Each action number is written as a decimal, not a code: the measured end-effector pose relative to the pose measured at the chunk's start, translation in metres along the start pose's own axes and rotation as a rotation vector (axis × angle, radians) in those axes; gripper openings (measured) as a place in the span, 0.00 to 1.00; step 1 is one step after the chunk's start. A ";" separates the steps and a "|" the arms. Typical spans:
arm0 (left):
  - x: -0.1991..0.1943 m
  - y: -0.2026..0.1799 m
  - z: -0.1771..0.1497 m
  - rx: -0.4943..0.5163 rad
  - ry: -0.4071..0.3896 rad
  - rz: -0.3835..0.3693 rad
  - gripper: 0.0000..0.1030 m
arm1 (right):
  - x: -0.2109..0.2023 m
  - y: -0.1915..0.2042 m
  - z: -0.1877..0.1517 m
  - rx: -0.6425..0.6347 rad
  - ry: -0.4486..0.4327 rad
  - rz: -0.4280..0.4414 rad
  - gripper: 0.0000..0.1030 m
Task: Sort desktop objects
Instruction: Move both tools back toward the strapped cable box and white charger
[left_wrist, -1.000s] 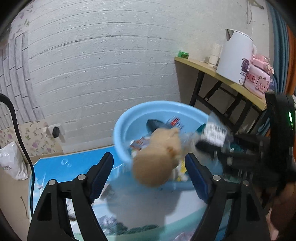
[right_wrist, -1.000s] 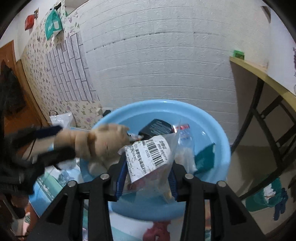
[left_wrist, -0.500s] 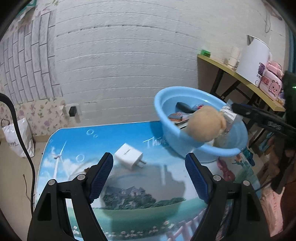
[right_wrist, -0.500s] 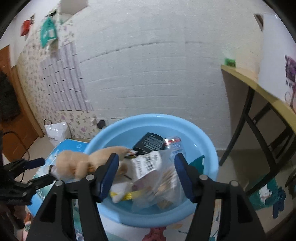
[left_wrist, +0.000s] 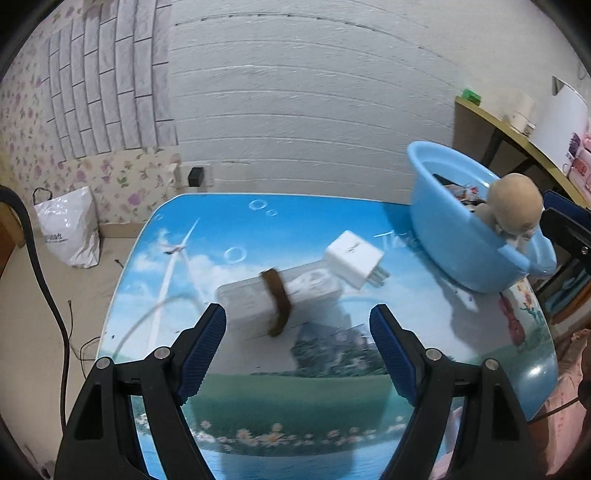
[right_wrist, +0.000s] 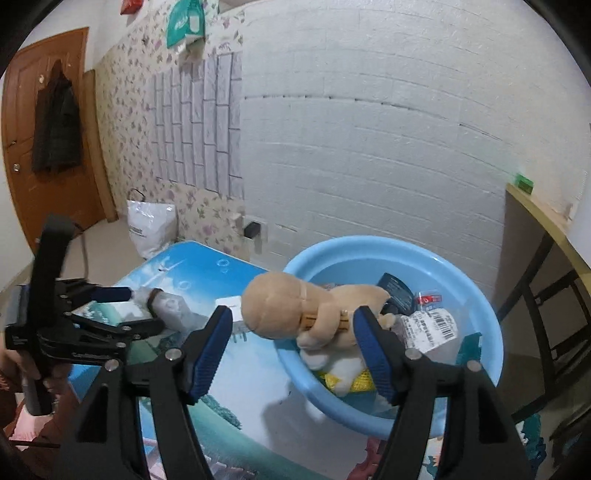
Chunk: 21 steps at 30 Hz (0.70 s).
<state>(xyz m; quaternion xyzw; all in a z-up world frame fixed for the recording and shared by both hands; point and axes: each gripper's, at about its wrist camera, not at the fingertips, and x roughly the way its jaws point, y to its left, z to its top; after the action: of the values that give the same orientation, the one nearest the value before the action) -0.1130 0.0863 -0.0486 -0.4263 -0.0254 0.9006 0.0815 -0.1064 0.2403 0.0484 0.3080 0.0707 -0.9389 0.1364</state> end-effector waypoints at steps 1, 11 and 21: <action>0.001 0.003 -0.001 -0.008 0.003 0.000 0.78 | 0.003 -0.001 0.000 0.003 0.006 -0.017 0.66; 0.004 0.011 -0.001 -0.029 0.004 -0.008 0.78 | 0.006 -0.031 0.005 0.092 -0.012 -0.099 0.75; -0.001 0.020 -0.002 -0.057 -0.006 0.013 0.78 | -0.024 -0.102 0.009 0.287 -0.107 -0.291 0.81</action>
<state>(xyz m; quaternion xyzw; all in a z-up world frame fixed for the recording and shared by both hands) -0.1133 0.0669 -0.0518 -0.4260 -0.0485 0.9012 0.0636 -0.1234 0.3408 0.0750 0.2605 -0.0272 -0.9642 -0.0425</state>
